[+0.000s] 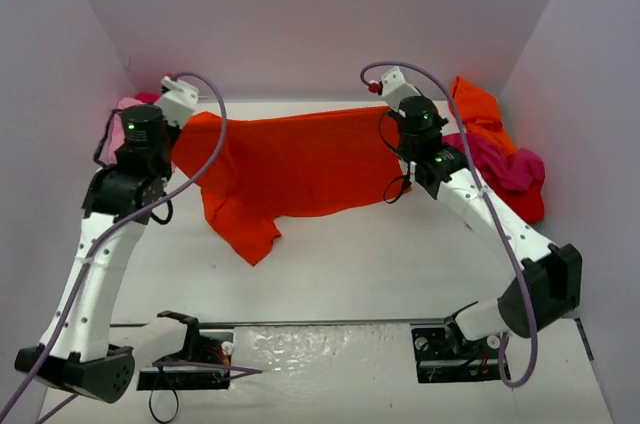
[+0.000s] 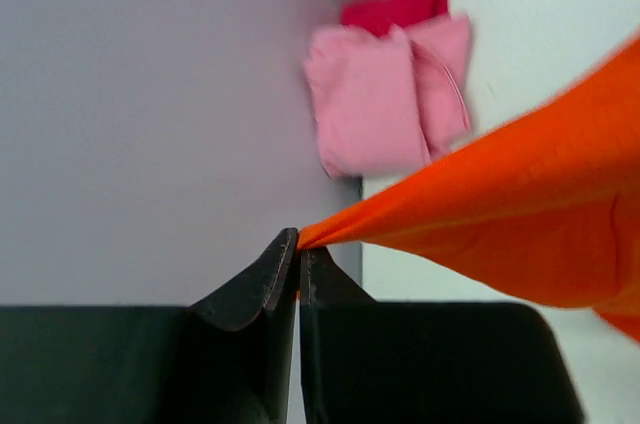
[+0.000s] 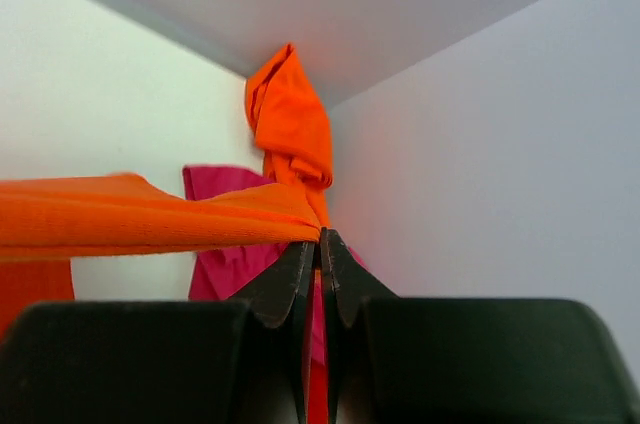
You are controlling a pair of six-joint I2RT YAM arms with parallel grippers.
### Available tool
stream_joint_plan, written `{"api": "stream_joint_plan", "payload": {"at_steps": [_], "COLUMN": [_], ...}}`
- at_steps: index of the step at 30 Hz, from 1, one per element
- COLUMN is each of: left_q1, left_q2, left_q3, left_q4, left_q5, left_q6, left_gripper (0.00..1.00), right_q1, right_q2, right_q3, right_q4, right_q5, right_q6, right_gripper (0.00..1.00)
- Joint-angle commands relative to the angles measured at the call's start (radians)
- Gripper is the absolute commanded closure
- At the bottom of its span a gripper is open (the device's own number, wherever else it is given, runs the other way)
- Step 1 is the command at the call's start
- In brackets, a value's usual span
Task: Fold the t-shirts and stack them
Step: Flatten out the tshirt
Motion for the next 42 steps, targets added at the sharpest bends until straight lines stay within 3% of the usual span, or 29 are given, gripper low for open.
{"api": "stream_joint_plan", "payload": {"at_steps": [1, 6, 9, 18, 21, 26, 32, 38, 42], "left_q1": [0.061, 0.089, 0.092, 0.090, 0.086, 0.057, -0.032, -0.155, -0.163], "left_q2": [-0.105, -0.123, -0.130, -0.192, -0.207, -0.187, -0.054, 0.186, 0.387], "left_q3": [0.303, 0.593, 0.681, 0.853, 0.926, 0.954, 0.953, 0.951, 1.039], "left_q4": [0.095, 0.025, -0.018, -0.175, -0.253, -0.299, -0.289, -0.237, -0.290], "left_q5": [-0.129, -0.081, -0.085, -0.019, 0.005, -0.015, -0.062, -0.125, -0.069], "left_q6": [0.001, -0.034, 0.008, 0.067, 0.084, 0.161, 0.251, 0.369, 0.360], "left_gripper": [1.00, 1.00, 1.00, 1.00, 1.00, 1.00, 1.00, 1.00, 1.00], "right_q1": [-0.018, -0.025, -0.036, -0.047, -0.048, -0.059, -0.063, -0.091, -0.090], "right_q2": [-0.185, -0.266, -0.301, -0.368, -0.396, -0.414, -0.326, -0.198, -0.083], "right_q3": [0.062, 0.139, 0.200, 0.304, 0.320, 0.305, 0.273, 0.324, 0.323], "right_q4": [0.140, 0.082, 0.005, -0.140, -0.257, -0.369, -0.375, -0.362, -0.329], "right_q5": [0.024, 0.033, 0.012, -0.010, -0.036, -0.041, 0.001, 0.034, 0.080], "right_q6": [-0.026, -0.029, 0.006, 0.040, 0.045, 0.047, -0.001, -0.039, -0.099], "right_gripper": [1.00, 1.00, 1.00, 1.00, 1.00, 1.00, 1.00, 1.00, 1.00]}}
